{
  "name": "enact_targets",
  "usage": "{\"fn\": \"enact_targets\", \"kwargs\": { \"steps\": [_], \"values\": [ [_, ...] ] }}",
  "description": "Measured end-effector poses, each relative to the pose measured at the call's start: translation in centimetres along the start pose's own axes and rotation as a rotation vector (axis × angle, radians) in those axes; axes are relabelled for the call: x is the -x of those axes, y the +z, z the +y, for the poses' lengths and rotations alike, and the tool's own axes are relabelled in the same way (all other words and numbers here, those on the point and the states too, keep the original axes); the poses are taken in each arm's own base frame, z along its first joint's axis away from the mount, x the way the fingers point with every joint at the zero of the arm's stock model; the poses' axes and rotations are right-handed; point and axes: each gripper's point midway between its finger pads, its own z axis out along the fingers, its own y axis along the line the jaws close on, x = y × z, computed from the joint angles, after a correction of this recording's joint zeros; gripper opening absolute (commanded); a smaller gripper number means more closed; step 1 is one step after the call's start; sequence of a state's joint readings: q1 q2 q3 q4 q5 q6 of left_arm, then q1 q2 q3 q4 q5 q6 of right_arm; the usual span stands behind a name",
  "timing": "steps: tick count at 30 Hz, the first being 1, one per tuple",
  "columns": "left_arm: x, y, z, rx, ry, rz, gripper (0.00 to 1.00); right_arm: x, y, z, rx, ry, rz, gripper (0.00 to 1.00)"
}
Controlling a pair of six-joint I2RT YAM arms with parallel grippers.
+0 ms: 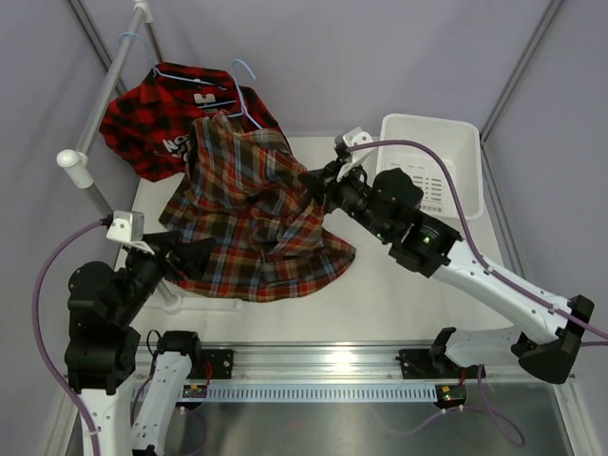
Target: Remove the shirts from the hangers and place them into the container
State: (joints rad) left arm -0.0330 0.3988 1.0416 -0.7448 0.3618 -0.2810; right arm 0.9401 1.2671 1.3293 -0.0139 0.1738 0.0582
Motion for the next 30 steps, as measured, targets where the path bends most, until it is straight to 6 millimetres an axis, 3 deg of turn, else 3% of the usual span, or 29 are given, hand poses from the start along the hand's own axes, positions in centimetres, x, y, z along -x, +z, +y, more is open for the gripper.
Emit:
{"fn": "enact_targets", "kwargs": {
  "steps": [5, 8, 15, 18, 22, 30],
  "values": [
    [1.4, 0.3, -1.6, -0.084, -0.014, -0.046, 0.91, -0.5, -4.3, -0.1, 0.025, 0.019, 0.039, 0.00],
    [2.8, 0.8, -2.8, -0.145, -0.031, -0.083, 0.85, -1.1, -7.0, 0.0, 0.057, 0.027, 0.066, 0.00],
    [6.6, 5.6, -4.3, -0.280, -0.024, -0.024, 0.80, -0.7, -12.6, 2.3, 0.224, 0.061, 0.103, 0.00],
    [8.0, 8.0, -5.5, -0.404, 0.013, -0.002, 0.79, -1.1, -14.0, 3.4, 0.293, 0.072, 0.134, 0.00],
    [8.1, 9.5, -6.1, -0.496, 0.025, 0.018, 0.79, -1.7, -15.4, 3.8, 0.330, 0.081, 0.168, 0.00],
    [9.8, 7.3, -8.8, -0.643, 0.074, -0.075, 0.78, -1.4, -16.7, 3.7, 0.331, 0.091, 0.164, 0.00]
  ]
}}
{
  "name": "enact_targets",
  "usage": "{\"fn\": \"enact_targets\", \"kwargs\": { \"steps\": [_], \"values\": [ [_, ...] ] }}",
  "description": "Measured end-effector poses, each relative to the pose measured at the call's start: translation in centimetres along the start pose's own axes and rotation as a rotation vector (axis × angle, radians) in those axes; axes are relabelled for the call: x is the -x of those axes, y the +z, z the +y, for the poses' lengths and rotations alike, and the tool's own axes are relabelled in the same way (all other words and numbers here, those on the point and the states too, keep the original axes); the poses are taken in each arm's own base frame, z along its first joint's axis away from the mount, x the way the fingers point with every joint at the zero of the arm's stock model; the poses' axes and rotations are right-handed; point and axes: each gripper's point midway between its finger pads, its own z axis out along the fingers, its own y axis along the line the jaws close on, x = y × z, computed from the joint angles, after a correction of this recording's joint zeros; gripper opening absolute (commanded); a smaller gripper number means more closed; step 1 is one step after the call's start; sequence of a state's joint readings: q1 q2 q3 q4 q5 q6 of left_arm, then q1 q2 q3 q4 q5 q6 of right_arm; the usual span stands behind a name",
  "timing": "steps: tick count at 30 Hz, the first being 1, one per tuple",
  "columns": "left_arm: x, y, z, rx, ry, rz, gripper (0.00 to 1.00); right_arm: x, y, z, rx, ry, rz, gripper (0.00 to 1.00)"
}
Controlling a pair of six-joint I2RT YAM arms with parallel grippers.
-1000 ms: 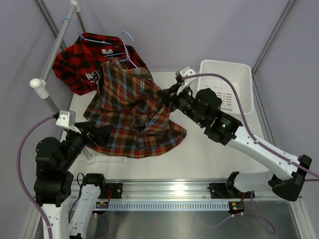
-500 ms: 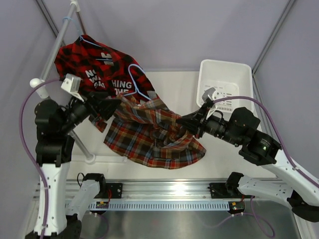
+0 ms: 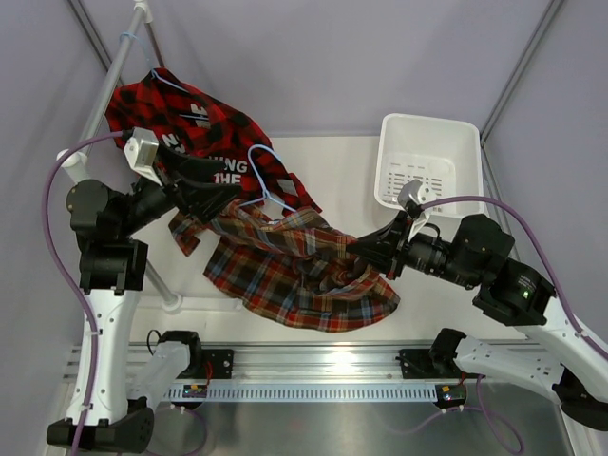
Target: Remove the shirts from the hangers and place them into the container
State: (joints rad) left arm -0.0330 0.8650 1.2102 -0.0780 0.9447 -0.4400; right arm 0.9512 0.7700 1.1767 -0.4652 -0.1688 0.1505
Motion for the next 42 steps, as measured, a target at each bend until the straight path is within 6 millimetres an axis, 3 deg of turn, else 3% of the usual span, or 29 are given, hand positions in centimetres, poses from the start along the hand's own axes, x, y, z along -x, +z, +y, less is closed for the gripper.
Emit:
{"fn": "enact_targets", "kwargs": {
  "steps": [5, 13, 35, 36, 39, 40, 42],
  "values": [
    [-0.4, -0.2, -1.6, -0.060, -0.019, -0.004, 0.73, -0.3, 0.4, -0.1, -0.003, 0.004, 0.013, 0.00],
    [-1.1, 1.0, -3.6, -0.162, -0.057, 0.007, 0.64, -0.7, 1.1, -0.2, -0.001, 0.020, 0.031, 0.00],
    [-3.5, 3.4, -2.8, -0.158, -0.137, 0.068, 0.44, 0.7, 1.0, 0.2, 0.007, 0.015, 0.005, 0.00],
    [-3.6, 3.5, -2.8, -0.155, -0.137, 0.069, 0.41, 0.9, 1.0, 0.2, 0.008, 0.015, 0.003, 0.00],
    [-3.6, 3.5, -2.7, -0.148, -0.133, 0.067, 0.17, 1.0, 1.0, 0.3, 0.009, 0.014, 0.001, 0.00],
    [-3.6, 3.5, -2.7, -0.148, -0.134, 0.069, 0.01, 0.9, 1.0, 0.2, 0.008, 0.015, 0.002, 0.00],
    [-3.6, 3.5, -2.7, -0.148, -0.138, 0.068, 0.00, 0.8, 1.1, 0.1, 0.003, 0.016, 0.008, 0.00]
  ]
}}
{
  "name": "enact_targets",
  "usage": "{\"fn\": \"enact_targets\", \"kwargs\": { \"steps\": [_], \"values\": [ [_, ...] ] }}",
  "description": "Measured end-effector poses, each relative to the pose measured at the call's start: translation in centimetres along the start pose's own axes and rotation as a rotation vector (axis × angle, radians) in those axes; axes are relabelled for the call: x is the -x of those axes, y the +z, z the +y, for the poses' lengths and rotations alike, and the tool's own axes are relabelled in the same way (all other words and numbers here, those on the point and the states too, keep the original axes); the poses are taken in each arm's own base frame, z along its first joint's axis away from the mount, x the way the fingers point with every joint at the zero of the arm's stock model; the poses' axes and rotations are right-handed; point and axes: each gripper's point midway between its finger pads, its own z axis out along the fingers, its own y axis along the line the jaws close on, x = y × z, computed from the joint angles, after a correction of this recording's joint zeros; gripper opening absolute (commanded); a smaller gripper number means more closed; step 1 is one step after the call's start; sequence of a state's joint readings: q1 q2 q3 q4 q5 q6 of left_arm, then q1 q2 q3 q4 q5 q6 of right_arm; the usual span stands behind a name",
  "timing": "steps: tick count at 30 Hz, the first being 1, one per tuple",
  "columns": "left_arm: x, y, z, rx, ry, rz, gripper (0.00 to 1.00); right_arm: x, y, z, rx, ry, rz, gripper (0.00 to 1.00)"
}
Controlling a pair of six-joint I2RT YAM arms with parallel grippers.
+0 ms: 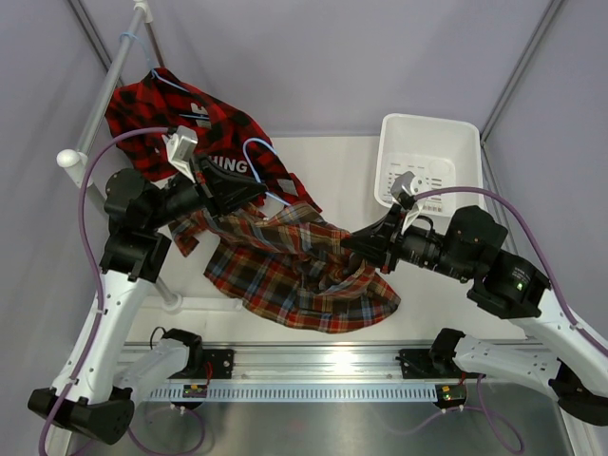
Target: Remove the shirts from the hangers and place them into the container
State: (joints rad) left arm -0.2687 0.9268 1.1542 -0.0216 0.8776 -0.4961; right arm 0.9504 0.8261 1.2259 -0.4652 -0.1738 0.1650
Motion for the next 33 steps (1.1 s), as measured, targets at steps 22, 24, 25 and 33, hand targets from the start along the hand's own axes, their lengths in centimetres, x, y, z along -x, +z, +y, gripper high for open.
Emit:
{"fn": "enact_targets", "kwargs": {
  "steps": [22, 24, 25, 33],
  "values": [
    [1.8, -1.4, -0.2, 0.126, -0.038, -0.095, 0.00, 1.6, -0.9, -0.6, -0.051, -0.031, -0.041, 0.98],
    [1.9, -1.4, -0.3, 0.129, -0.041, -0.097, 0.00, 1.6, -1.3, -0.9, -0.067, -0.036, -0.044, 0.94],
    [2.0, -1.4, -0.3, 0.130, -0.042, -0.097, 0.00, 1.6, -1.4, -1.0, -0.076, -0.040, -0.045, 0.87],
    [2.6, -1.6, -0.9, 0.125, -0.035, -0.103, 0.00, 1.4, -1.2, -2.7, -0.159, -0.073, -0.035, 0.00]
  ]
}}
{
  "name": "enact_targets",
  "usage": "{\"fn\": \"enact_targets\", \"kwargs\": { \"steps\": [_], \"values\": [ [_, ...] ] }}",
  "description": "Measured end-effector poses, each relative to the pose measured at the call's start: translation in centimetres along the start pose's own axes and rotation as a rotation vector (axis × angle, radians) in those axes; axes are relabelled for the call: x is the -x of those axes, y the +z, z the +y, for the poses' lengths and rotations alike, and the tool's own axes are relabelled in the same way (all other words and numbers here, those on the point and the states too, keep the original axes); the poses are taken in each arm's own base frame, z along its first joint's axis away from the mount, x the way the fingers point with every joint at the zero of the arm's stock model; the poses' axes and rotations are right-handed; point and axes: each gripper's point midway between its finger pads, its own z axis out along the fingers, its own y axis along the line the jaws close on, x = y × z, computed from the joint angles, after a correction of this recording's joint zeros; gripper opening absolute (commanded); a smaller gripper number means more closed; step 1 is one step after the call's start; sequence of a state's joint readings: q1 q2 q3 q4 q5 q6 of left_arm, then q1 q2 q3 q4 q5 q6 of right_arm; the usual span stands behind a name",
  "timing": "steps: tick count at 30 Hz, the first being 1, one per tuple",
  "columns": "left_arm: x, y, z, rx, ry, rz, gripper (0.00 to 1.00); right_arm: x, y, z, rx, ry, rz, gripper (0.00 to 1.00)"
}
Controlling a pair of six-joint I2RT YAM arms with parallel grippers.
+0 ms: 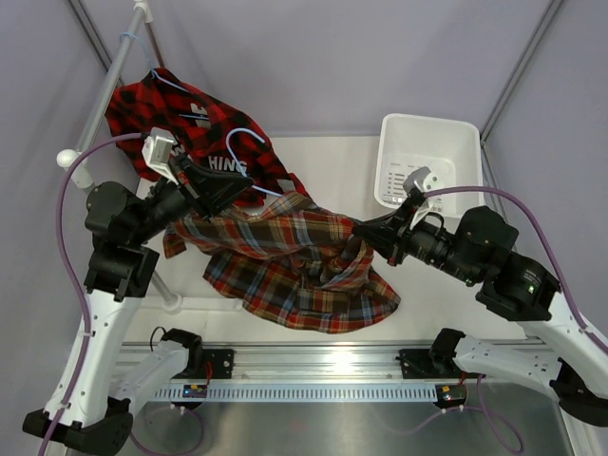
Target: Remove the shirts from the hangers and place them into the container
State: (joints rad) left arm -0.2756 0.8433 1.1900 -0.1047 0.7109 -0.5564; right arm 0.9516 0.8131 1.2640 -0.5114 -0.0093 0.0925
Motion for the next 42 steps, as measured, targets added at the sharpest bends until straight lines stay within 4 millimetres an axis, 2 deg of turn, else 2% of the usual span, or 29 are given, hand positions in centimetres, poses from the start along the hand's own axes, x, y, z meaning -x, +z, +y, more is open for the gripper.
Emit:
{"fn": "enact_targets", "kwargs": {
  "steps": [5, 9, 11, 12, 13, 14, 15, 17, 19, 20, 21, 22, 32, 38, 42],
  "values": [
    [-0.1, -0.2, 0.6, 0.036, 0.002, 0.004, 0.00, -0.8, 0.8, -0.3, -0.021, 0.005, 0.030, 0.03],
    [0.1, -0.3, 0.6, 0.049, 0.008, 0.014, 0.00, -0.7, 0.7, -0.6, -0.037, 0.005, 0.025, 0.00],
    [0.4, -0.1, 0.6, 0.051, 0.015, 0.018, 0.00, -0.5, 0.6, -0.8, -0.049, 0.007, 0.019, 0.21],
    [0.5, 0.0, 0.6, 0.048, 0.018, 0.019, 0.00, -0.5, 0.5, -0.9, -0.057, 0.008, 0.016, 0.22],
    [0.6, 0.1, 0.5, 0.047, 0.018, 0.024, 0.00, -0.4, 0.5, -1.2, -0.075, 0.008, 0.014, 0.27],
    [0.8, 0.1, 0.4, 0.046, 0.022, 0.023, 0.00, -0.5, 0.4, -1.5, -0.092, 0.008, 0.014, 0.37],
    [1.1, 0.2, 0.4, 0.046, 0.026, 0.021, 0.00, -0.4, 0.3, -1.9, -0.113, 0.009, 0.012, 0.51],
    [1.6, 0.4, 0.2, 0.043, 0.035, 0.013, 0.00, -0.6, 0.0, -2.3, -0.134, 0.006, 0.017, 0.41],
    [1.8, 0.4, 0.1, 0.041, 0.038, 0.010, 0.00, -0.6, -0.3, -2.5, -0.146, 0.004, 0.017, 0.42],
    [1.8, 0.4, 0.1, 0.041, 0.039, 0.009, 0.00, -0.6, -0.4, -2.6, -0.150, 0.005, 0.016, 0.38],
    [1.8, 0.4, 0.1, 0.041, 0.039, 0.010, 0.00, -0.6, -0.5, -2.6, -0.152, 0.004, 0.015, 0.26],
    [1.8, 0.4, 0.1, 0.041, 0.038, 0.010, 0.00, -0.6, -0.6, -2.6, -0.154, 0.003, 0.016, 0.00],
    [1.8, 0.3, 0.0, 0.040, 0.039, 0.010, 0.00, -0.3, -1.0, -4.5, -0.261, 0.002, -0.008, 0.00],
    [1.8, -0.5, -0.6, 0.047, 0.048, 0.004, 0.00, 1.3, -1.5, -8.4, -0.497, -0.035, -0.049, 0.00],
    [2.2, -1.0, -0.8, 0.064, 0.072, -0.014, 0.00, 2.6, -2.7, -11.4, -0.698, -0.066, -0.088, 0.00]
  ]
}}
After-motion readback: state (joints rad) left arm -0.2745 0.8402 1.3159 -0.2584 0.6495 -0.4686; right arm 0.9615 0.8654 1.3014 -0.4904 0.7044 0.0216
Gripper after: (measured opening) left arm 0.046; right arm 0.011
